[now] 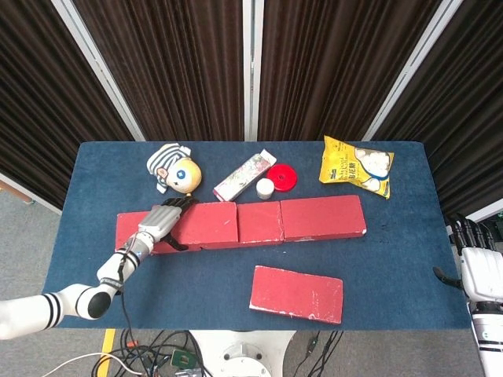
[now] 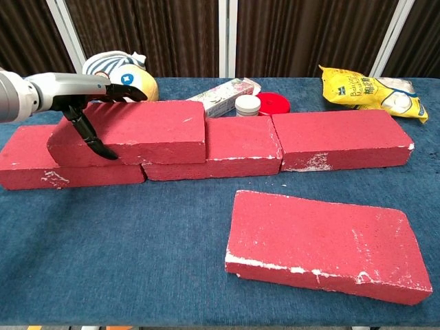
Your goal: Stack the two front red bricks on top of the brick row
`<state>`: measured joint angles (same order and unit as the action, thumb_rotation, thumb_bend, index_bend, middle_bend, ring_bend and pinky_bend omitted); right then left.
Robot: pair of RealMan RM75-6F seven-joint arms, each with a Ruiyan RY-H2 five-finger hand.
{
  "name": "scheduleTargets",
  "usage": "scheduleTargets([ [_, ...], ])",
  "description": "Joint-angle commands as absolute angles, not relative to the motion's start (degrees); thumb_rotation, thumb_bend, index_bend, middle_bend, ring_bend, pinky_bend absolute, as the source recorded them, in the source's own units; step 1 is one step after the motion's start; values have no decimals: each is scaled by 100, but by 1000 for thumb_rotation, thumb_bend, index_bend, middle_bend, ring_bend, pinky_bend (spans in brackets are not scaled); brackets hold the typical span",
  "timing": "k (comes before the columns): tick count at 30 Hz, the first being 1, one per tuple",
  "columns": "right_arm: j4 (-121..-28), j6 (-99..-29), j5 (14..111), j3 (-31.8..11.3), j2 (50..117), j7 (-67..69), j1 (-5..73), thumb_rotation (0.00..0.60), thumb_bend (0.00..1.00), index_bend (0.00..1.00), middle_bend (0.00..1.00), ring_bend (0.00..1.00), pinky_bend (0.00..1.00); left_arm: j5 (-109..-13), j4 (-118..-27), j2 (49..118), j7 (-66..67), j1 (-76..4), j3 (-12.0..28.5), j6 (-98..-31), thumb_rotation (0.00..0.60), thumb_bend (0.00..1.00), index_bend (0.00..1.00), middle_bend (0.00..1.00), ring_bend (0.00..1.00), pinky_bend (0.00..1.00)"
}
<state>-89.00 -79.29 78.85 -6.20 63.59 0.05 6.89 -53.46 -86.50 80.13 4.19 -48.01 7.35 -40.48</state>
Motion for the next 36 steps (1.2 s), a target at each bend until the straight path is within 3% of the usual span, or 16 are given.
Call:
scheduleTargets([
  [1, -8901, -7927, 7882, -619, 6359, -6, 689, 600, 99, 0, 0, 0, 0, -5369, -8665, 8000, 416, -4801, 743, -4055, 600, 46, 8, 0, 0, 0],
  [15, -8910, -7946, 7850, -640, 6334, -4, 676, 600, 108, 0, 0, 0, 0, -5485, -8855, 7844, 298, -4807, 812, -4012, 600, 14, 2, 0, 0, 0],
  [22, -8983, -7933, 7888, -626, 6278, -4, 683, 600, 108, 0, 0, 0, 0, -5702, -9428, 7398, 152, -4674, 964, -4292, 600, 0, 0, 0, 0, 0],
  [29, -9637, -7932, 8309, -423, 5885, 185, 644, 600, 106, 0, 0, 0, 0, -6051, -10452, 6496, 474, -3978, 850, -5581, 600, 0, 0, 0, 0, 0],
  [36, -10637, -7956, 9121, 4, 5654, -514, 599, 600, 69, 0, 0, 0, 0, -6595, -10565, 5894, 400, -2964, 336, -6643, 600, 0, 2, 0, 0, 0],
])
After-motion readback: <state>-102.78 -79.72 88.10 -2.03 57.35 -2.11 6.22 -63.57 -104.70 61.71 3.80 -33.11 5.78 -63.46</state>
